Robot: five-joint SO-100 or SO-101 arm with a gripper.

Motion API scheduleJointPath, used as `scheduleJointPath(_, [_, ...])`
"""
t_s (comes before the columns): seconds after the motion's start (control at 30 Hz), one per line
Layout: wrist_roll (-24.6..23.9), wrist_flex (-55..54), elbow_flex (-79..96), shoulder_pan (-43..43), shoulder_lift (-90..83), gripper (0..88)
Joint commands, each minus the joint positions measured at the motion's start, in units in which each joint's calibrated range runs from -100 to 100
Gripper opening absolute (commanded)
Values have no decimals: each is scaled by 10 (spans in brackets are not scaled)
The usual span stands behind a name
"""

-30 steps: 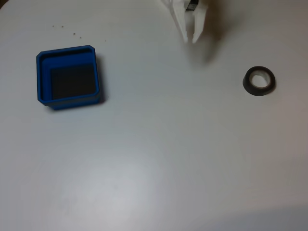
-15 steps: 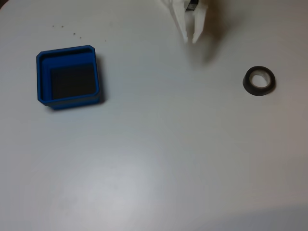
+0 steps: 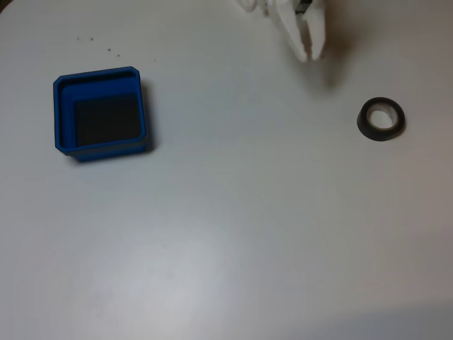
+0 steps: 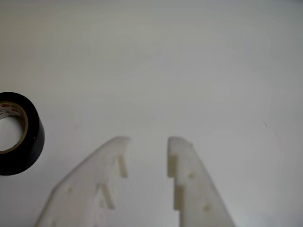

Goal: Pick the black tape roll and drop it in the blue box

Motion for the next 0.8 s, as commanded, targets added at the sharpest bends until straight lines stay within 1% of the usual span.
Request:
scheduleJointPath(0.0, [4, -12, 4, -45, -8, 13])
scheduleJointPath(0.3, [5, -12, -11, -125, 107, 13])
scheduleJointPath(0.5, [6, -12, -75, -130, 181, 13])
scheduleJointPath(0.77, [6, -12, -239, -130, 417, 13])
